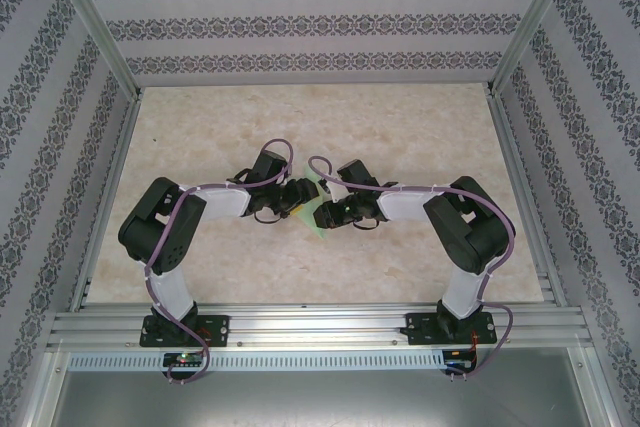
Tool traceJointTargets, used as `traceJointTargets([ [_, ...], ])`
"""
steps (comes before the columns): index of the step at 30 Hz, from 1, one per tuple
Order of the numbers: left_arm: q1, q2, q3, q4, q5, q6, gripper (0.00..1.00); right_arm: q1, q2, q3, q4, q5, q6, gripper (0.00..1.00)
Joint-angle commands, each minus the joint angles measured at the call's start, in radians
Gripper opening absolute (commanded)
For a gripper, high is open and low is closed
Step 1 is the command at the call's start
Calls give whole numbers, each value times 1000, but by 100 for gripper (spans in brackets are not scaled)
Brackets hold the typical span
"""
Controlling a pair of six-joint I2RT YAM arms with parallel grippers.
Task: Fold a paper plane with a square sheet of paper (fold left side to right side)
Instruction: Fourth fold the wing at the center of the table.
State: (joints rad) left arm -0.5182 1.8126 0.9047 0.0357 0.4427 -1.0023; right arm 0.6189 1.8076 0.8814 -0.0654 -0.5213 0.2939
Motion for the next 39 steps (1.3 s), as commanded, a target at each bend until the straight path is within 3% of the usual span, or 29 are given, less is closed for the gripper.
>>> traceJointTargets([
  [1, 7, 49, -4, -81, -84, 43, 65, -12, -22, -8, 49, -34, 11, 26],
  [13, 6, 49, -7, -91, -96, 38, 65, -92, -145, -70, 79, -108, 36, 41],
  [20, 7, 44, -12, -88, -98, 38, 65, -202, -145, -73, 244, -257, 165, 38],
  [39, 6, 49, -21, -79, -94, 34, 64, -185, 47, 69, 227, -272, 169, 32],
])
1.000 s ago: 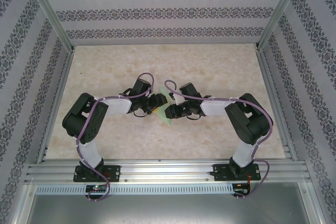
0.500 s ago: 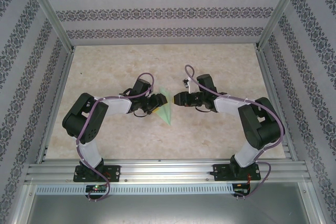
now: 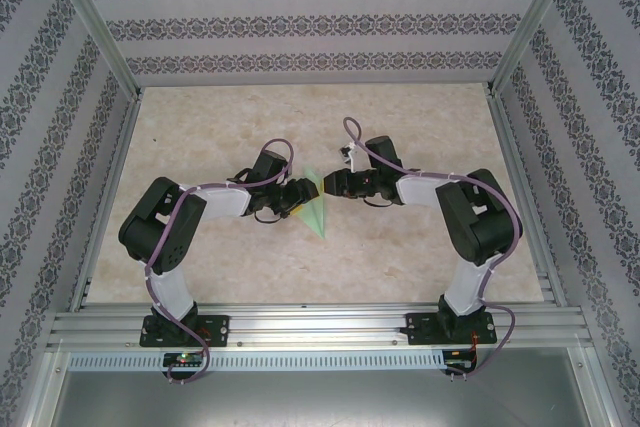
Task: Fold a paper plane with a square sheet of paper (fold left side to right side)
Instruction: Fourth fold the wing at the center of the table.
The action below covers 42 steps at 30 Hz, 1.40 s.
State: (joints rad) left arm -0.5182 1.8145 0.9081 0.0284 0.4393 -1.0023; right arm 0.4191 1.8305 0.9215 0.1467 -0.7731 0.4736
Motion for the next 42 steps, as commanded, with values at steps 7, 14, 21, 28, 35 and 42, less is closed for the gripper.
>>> traceJointTargets([
  [7, 7, 51, -24, -71, -87, 35, 64, 22, 45, 42, 10, -15, -13, 22],
  [14, 7, 37, -31, -72, -94, 34, 64, 19, 79, 57, -18, -2, -25, 10],
  [21, 6, 35, -38, -68, -92, 34, 64, 19, 124, 80, -19, -6, -26, 10],
  [28, 6, 34, -40, -66, -88, 35, 64, 26, 160, 108, -45, -2, -43, 11],
  [35, 7, 32, -41, -67, -88, 34, 64, 35, 185, 139, -70, 8, -56, 11],
  [42, 6, 34, -40, -66, -88, 36, 64, 43, 204, 157, -98, 20, -72, 11],
])
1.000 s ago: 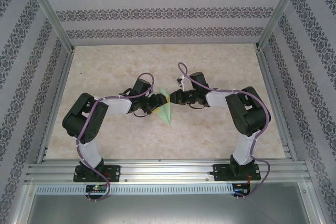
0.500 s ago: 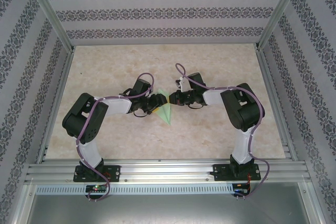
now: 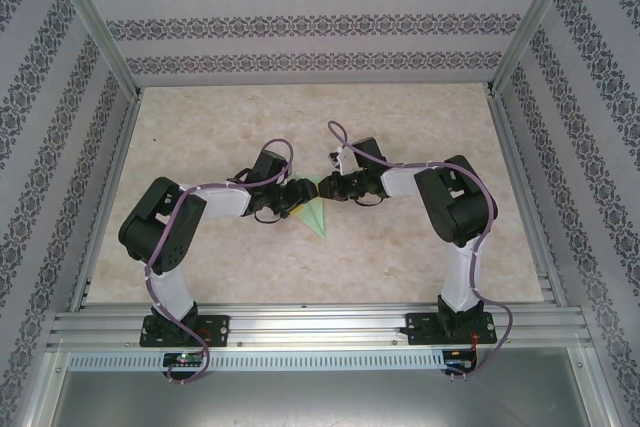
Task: Fold a paper plane with a square sheet of paper (fold left side to right side)
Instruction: Fourth fold the wing at the center of the table.
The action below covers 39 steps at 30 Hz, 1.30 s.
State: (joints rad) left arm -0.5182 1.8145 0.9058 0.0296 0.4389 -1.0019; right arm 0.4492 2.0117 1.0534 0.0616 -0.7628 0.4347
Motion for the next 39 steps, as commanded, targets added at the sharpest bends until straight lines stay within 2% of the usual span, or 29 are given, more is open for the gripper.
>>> traceJointTargets([
  [1, 6, 34, -37, -67, -86, 36, 64, 14, 25, 25, -13, 10, -34, 11],
  [14, 7, 24, -46, -57, -81, 34, 64, 20, 51, 43, -77, 43, -66, 12],
  [21, 11, -40, -43, -51, -62, 40, 64, 27, 75, 56, -134, 61, -90, 12],
  [29, 31, -113, 8, -113, -36, 78, 57, 29, 85, 57, -146, 71, -94, 12],
  [32, 32, -101, 27, -113, -24, 80, 54, 31, 88, 59, -145, 69, -93, 12],
  [36, 36, -62, 65, -137, -33, 92, 42, 33, 88, 61, -146, 69, -93, 12],
  [39, 43, -23, 92, -153, -42, 98, 40, 34, 86, 59, -145, 69, -93, 12],
])
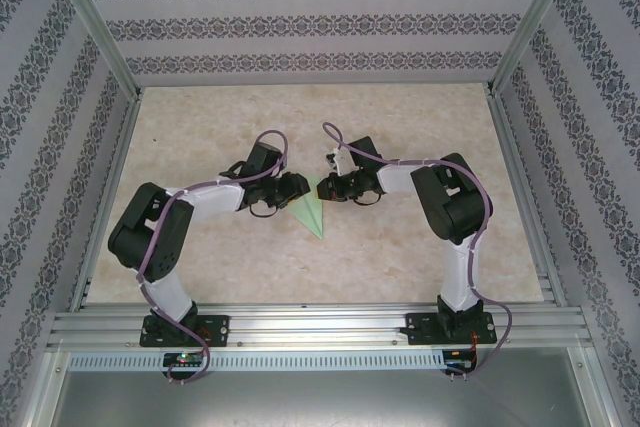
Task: Fold a paper plane with a square sheet of paper (fold left side to right side)
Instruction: Fourth fold the wing at the center of the table.
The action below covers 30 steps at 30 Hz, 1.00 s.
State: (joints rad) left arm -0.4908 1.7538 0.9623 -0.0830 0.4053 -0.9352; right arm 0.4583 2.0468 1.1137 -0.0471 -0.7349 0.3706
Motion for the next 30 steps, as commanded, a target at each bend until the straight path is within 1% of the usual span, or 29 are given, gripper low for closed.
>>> traceJointTargets([
  [1, 18, 47, 44, -46, -10, 33, 39, 25, 51, -2, -36, 42, -30, 12],
  [3, 23, 66, 49, -27, -6, 26, 35, 26, 51, -2, -36, 42, -29, 12],
  [6, 27, 89, 46, 51, 33, -11, 29, 26, 53, 0, -38, 42, -30, 12],
  [11, 27, 117, 49, 128, 77, -49, 24, 26, 53, 2, -42, 43, -32, 12],
  [17, 27, 118, 41, 165, 95, -67, 22, 26, 55, 3, -43, 43, -32, 13],
  [30, 27, 173, 77, 140, 94, -48, 20, 31, 60, 12, -50, 45, -33, 13],
])
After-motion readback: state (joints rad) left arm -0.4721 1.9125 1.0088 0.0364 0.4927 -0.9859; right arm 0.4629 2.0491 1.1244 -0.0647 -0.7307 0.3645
